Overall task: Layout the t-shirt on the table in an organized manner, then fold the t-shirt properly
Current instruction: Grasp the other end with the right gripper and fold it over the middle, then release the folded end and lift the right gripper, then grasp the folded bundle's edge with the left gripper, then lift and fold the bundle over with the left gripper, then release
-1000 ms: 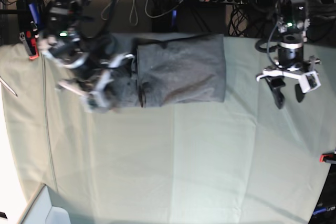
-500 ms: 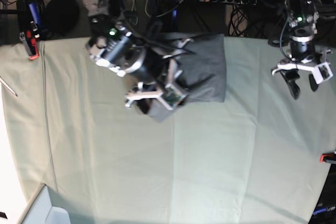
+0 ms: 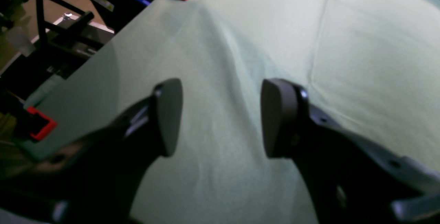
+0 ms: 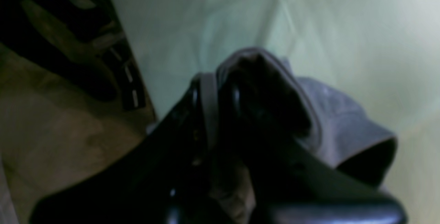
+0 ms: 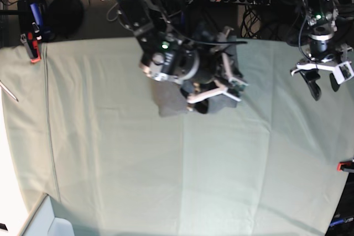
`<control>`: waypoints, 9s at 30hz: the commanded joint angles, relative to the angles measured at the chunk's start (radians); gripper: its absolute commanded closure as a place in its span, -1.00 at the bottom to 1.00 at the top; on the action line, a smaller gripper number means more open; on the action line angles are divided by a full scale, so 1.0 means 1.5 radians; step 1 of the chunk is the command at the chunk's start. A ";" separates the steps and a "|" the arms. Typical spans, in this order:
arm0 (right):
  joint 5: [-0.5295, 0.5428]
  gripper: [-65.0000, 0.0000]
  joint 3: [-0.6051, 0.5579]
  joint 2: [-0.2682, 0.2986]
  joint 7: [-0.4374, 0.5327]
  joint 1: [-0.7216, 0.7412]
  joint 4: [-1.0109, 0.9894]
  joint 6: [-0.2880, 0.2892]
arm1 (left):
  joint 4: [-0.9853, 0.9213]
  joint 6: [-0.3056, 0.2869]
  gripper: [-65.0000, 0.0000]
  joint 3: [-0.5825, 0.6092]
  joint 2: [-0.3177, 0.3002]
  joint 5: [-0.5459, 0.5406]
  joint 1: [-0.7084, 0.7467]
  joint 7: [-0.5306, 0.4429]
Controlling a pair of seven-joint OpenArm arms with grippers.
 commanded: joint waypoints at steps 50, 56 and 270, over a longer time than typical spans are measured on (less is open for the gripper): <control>0.013 0.66 -0.030 0.041 0.018 -0.079 -0.011 0.002 | -0.041 -0.001 -0.10 -0.051 -0.018 0.001 -0.019 -0.019; 0.013 0.67 0.008 0.046 0.016 -0.068 0.029 0.002 | -0.041 -0.001 -0.10 -0.062 -0.017 0.001 -0.009 -0.019; 0.009 0.59 0.424 0.084 0.134 -0.149 0.174 0.002 | -0.299 -0.002 1.00 0.561 -0.031 -0.190 -0.375 0.176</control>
